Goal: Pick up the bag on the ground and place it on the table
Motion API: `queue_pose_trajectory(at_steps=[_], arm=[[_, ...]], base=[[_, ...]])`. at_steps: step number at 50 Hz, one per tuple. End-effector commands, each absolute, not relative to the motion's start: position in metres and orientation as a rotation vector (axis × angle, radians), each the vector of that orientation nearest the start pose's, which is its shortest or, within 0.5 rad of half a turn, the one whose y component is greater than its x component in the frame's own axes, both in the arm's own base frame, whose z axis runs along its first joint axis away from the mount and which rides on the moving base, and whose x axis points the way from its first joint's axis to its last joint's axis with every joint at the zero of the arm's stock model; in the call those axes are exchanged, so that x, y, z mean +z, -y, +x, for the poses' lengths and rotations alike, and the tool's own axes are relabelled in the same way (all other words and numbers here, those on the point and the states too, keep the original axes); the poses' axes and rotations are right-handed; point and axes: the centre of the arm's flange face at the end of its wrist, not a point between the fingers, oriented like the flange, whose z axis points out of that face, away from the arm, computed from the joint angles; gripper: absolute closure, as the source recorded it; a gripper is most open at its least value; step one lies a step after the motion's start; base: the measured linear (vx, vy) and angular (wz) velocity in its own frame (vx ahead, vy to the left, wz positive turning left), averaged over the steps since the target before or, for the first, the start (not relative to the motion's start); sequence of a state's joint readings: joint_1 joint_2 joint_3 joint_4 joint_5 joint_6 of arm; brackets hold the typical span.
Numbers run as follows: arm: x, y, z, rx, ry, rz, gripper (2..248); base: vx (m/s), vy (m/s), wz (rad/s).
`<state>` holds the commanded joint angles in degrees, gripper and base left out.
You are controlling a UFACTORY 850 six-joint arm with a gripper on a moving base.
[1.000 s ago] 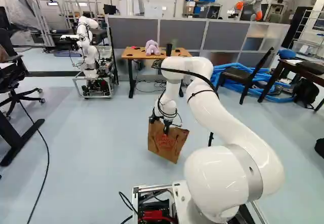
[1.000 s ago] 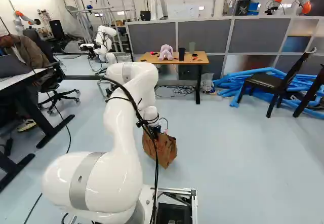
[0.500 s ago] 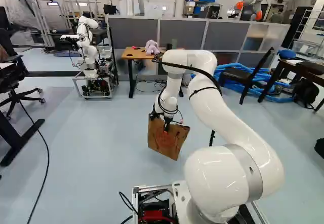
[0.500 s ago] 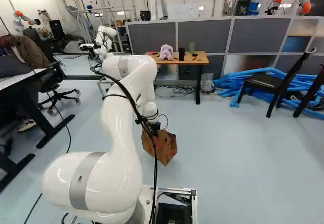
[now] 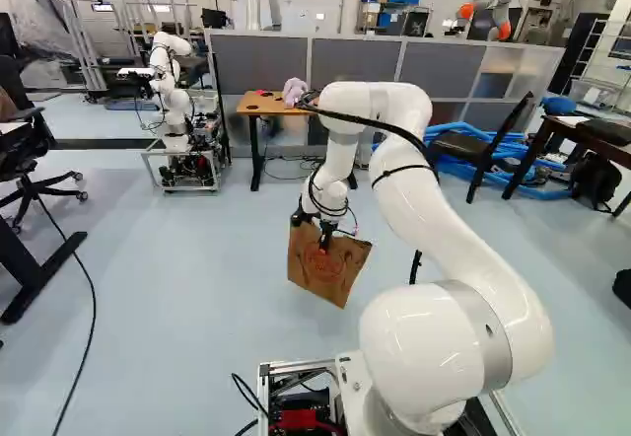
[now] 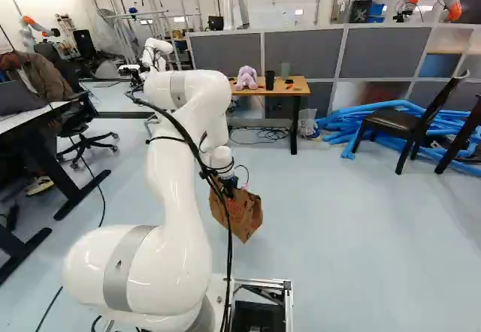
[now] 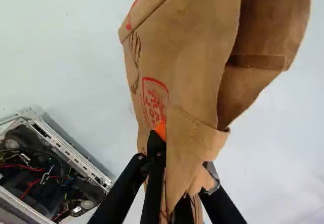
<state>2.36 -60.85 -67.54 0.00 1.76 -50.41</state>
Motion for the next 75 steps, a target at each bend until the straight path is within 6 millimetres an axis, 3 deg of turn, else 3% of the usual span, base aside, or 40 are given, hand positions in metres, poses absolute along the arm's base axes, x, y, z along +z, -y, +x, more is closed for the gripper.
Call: queue_pose_trajectory(at_steps=[65,75], arm=[[0.156,-0.022,0.535,-0.361,0.377,-3.116,229],[0.17,-0.022,0.532,-0.384,0.332,-3.116,229]], base=[[0.0,0.0,0.0],[0.0,0.0,0.0]])
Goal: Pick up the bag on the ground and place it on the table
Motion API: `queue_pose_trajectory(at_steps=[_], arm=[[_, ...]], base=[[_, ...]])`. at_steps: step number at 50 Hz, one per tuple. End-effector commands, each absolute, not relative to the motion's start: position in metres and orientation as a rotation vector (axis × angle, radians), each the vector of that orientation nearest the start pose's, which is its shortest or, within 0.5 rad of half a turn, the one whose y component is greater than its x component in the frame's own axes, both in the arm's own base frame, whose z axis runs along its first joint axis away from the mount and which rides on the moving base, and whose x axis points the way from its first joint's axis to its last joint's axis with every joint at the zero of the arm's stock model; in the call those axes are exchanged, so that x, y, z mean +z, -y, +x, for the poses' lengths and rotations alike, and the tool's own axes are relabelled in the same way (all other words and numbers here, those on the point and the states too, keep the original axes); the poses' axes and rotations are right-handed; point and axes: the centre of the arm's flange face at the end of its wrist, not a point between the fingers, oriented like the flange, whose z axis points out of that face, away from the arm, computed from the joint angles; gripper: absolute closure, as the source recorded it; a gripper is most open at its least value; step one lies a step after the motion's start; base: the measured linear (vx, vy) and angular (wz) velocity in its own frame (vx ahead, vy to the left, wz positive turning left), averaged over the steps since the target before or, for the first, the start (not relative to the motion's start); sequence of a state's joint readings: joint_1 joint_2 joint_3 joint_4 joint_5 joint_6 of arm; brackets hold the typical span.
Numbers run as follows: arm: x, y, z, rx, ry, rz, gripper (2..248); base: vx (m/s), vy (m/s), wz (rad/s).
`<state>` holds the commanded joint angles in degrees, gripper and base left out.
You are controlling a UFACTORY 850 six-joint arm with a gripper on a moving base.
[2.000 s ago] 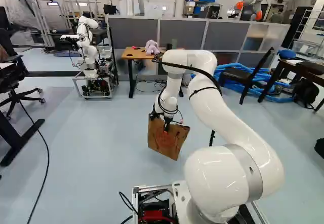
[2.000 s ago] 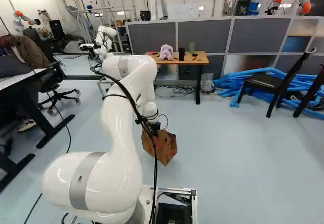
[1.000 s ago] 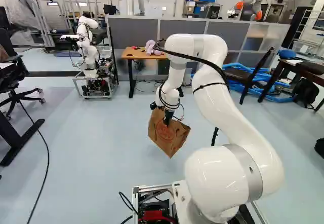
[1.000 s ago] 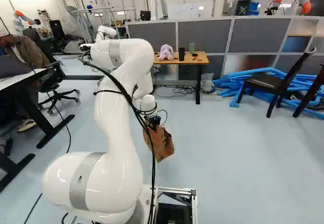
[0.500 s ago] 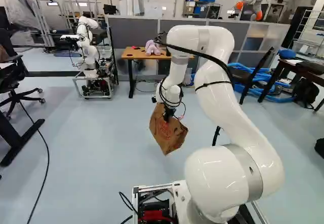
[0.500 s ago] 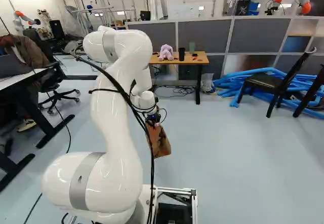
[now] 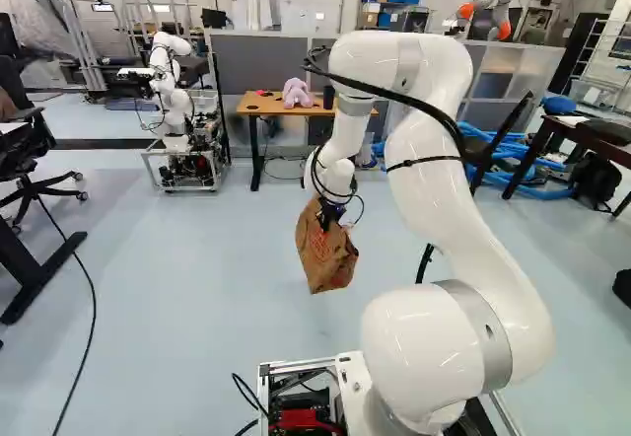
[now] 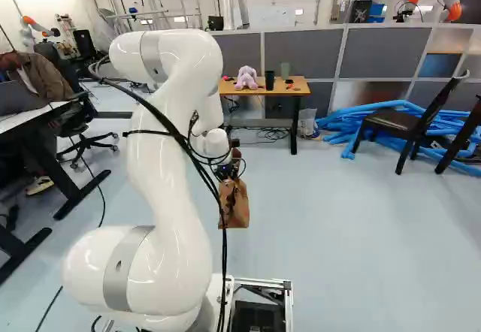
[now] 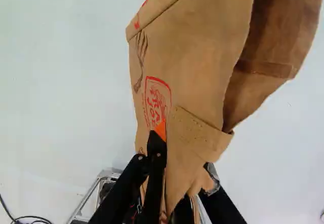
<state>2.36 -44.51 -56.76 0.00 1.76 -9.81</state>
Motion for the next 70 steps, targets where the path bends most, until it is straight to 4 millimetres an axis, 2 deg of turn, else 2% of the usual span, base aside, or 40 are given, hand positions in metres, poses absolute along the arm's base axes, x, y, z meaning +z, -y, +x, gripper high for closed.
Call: queue_pose_trajectory(at_steps=[39,70], arm=[[0.226,-0.021,0.518,-0.489,0.327,-3.106,229],[0.268,-0.021,0.52,-0.568,0.323,-3.097,229]], base=[[0.0,0.0,0.0],[0.0,0.0,0.0]])
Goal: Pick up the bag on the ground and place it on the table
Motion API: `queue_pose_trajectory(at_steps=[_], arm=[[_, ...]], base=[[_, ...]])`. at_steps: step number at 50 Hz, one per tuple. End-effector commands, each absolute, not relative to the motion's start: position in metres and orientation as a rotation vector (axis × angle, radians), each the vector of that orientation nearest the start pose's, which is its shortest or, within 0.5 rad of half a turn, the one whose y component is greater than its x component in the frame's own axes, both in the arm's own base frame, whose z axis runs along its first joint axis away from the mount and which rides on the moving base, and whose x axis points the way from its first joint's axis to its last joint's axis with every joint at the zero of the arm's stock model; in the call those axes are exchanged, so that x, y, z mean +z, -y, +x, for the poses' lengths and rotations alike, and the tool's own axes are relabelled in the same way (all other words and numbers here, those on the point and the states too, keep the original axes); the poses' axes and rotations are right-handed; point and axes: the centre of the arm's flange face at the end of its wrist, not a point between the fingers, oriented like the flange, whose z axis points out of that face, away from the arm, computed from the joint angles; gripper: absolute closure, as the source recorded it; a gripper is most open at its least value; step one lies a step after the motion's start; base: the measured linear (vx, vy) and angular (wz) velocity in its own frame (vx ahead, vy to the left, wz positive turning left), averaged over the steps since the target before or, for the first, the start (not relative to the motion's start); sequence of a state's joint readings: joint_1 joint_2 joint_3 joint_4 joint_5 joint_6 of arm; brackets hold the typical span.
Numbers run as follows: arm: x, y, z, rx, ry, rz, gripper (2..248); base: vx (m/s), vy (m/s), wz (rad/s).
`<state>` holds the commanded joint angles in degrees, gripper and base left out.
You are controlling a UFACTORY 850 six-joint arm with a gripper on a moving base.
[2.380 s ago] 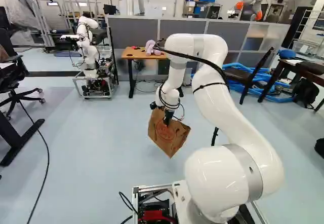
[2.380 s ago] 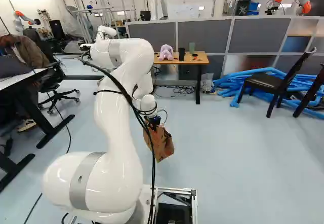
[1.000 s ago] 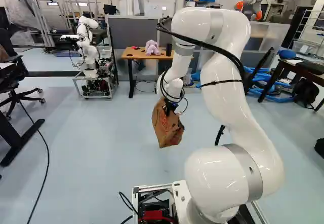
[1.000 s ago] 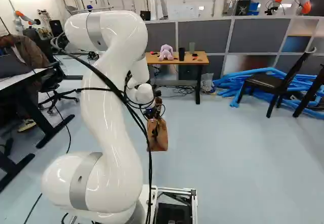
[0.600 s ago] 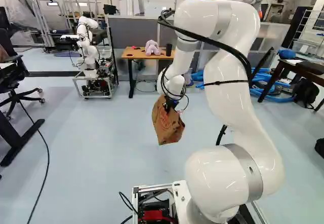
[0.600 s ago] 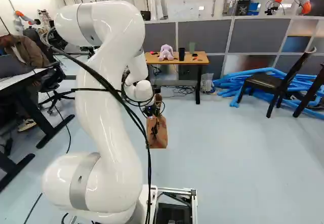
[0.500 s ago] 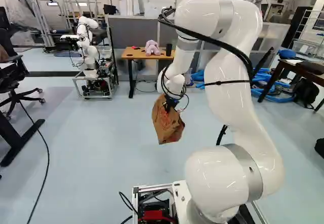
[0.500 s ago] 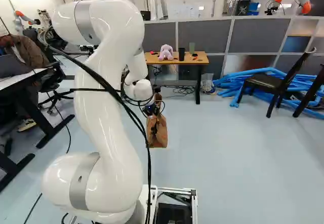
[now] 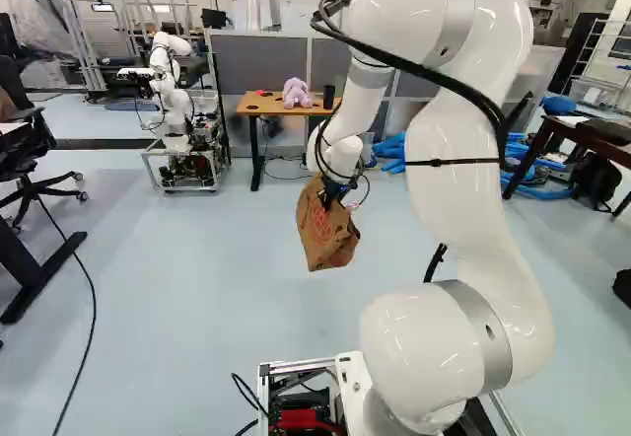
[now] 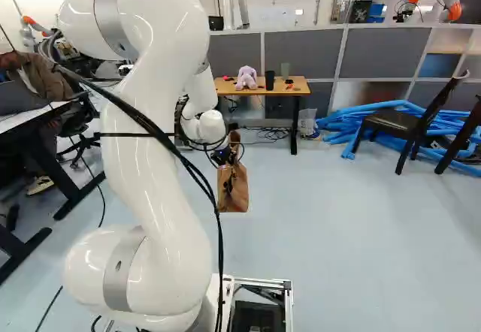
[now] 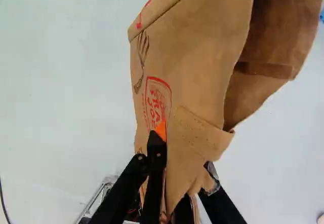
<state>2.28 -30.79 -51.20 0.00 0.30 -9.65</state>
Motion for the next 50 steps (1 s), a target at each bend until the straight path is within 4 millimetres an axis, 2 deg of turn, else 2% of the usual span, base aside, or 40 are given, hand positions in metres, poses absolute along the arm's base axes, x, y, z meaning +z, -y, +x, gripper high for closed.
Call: queue_pose_trajectory(at_steps=[50], arm=[[0.331,-0.019,0.528,-0.564,0.319,-3.098,229]], base=[[0.0,0.0,0.0]])
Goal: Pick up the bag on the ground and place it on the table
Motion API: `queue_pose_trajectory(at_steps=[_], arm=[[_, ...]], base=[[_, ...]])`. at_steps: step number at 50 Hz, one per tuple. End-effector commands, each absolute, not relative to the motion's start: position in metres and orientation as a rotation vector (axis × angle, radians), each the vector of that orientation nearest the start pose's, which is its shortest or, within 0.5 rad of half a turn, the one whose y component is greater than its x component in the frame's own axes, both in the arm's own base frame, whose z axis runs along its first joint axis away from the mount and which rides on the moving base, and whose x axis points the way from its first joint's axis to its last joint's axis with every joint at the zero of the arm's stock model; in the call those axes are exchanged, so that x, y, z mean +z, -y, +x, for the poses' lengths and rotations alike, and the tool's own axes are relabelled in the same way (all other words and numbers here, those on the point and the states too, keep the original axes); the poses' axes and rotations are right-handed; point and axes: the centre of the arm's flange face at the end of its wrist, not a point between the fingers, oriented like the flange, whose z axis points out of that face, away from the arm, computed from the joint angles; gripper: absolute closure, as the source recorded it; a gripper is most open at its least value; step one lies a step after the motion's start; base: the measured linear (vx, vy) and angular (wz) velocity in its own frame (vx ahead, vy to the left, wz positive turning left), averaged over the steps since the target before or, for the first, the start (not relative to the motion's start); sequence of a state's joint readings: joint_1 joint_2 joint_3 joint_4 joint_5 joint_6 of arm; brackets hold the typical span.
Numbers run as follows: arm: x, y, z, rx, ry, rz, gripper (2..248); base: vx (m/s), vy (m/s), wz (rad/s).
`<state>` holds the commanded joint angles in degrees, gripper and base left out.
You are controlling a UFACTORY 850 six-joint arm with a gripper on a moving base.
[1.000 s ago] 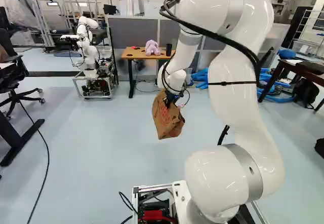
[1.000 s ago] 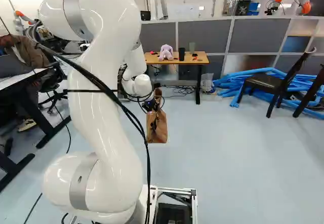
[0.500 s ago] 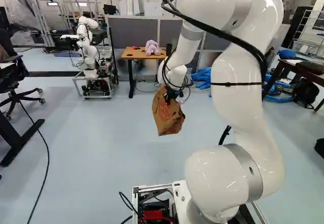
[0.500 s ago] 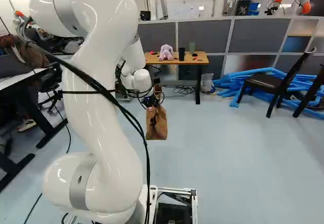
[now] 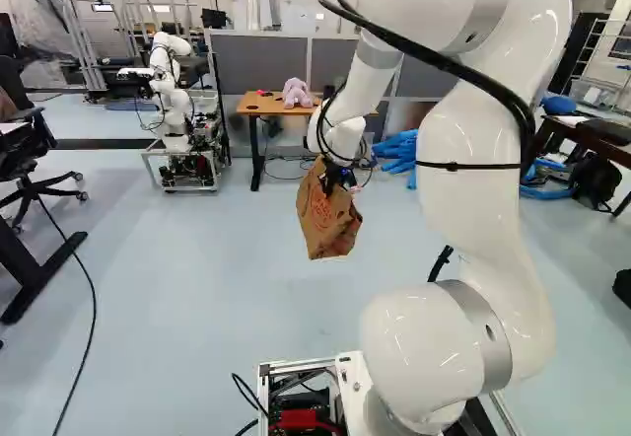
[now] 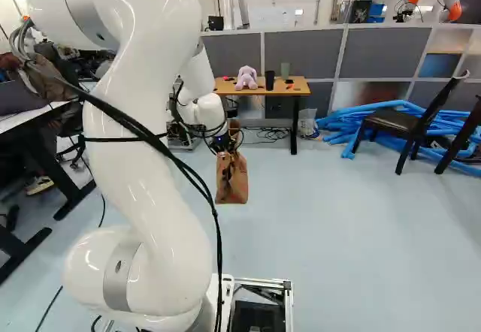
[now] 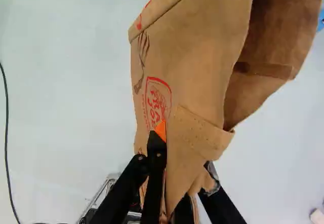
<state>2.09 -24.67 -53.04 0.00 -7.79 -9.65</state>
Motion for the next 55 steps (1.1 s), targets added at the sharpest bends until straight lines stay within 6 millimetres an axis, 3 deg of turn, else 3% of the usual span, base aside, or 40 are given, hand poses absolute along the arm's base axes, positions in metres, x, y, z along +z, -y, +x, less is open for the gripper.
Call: queue_pose_trajectory(at_steps=[55], arm=[[0.399,-0.018,0.529,-0.44,0.315,-3.114,229]], base=[[0.0,0.0,0.0]])
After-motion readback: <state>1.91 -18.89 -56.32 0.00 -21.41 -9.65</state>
